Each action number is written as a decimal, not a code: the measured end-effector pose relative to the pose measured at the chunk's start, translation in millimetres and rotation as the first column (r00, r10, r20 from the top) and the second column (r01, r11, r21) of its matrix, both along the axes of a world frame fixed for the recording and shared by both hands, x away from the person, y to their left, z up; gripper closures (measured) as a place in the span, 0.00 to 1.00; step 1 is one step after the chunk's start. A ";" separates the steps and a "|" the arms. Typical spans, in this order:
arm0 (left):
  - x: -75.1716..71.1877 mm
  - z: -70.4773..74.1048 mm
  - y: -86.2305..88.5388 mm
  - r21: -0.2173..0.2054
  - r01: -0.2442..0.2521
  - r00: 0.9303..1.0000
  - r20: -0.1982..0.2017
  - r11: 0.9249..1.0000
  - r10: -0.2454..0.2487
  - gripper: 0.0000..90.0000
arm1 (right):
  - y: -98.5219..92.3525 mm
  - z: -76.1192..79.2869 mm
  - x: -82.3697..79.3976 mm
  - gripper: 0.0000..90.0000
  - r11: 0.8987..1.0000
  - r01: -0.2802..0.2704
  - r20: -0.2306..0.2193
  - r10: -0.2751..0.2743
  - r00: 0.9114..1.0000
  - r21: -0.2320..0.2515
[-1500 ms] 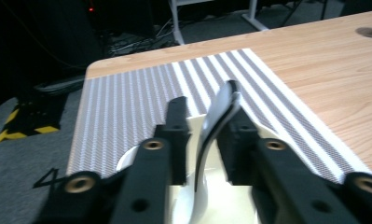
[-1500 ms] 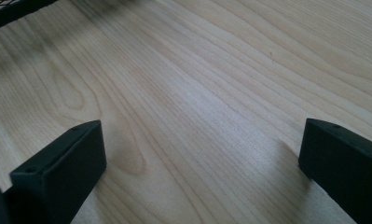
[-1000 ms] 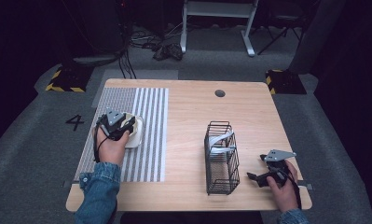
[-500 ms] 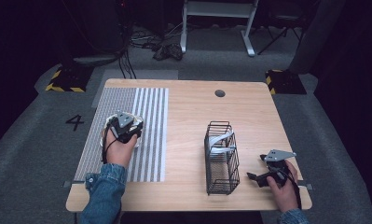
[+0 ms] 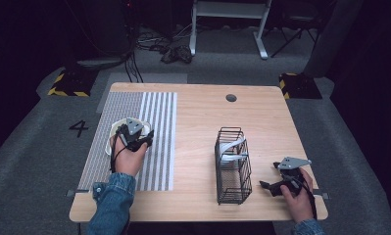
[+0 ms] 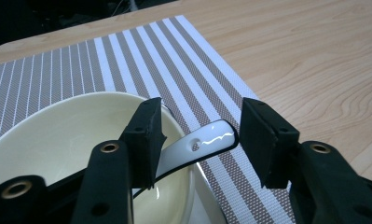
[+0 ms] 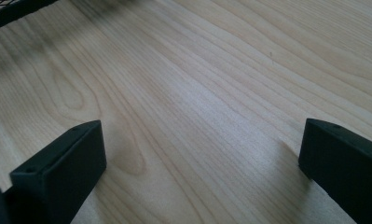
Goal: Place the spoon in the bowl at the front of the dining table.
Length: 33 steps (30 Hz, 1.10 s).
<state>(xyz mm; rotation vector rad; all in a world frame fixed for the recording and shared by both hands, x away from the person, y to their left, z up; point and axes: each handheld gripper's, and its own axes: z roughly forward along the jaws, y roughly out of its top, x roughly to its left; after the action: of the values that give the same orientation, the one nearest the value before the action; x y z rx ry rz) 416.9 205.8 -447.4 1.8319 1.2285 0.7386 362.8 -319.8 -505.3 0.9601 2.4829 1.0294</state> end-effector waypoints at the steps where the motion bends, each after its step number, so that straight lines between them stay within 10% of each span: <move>1: -3.2 5.1 0.1 -0.022 -0.003 1.000 0.020 1.000 0.003 0.52 | 0.0 0.0 0.0 0.01 1.000 0.000 0.000 0.000 1.000 0.000; 10: -19.0 29.7 2.2 -0.135 -0.015 0.997 0.076 0.991 0.025 0.45 | 0.0 0.1 0.1 0.01 1.000 0.000 0.000 0.000 1.000 -0.001; 33: -81.2 81.1 -16.0 -0.139 0.070 0.989 0.137 0.988 -0.051 0.39 | 0.2 0.1 0.5 0.01 1.000 -0.004 -0.001 0.004 1.000 -0.001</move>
<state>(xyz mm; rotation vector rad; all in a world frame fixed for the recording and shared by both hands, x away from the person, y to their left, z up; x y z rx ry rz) 335.7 189.7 -366.3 1.6678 1.1054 0.7081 363.3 -319.6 -505.3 0.9561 2.4868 1.0289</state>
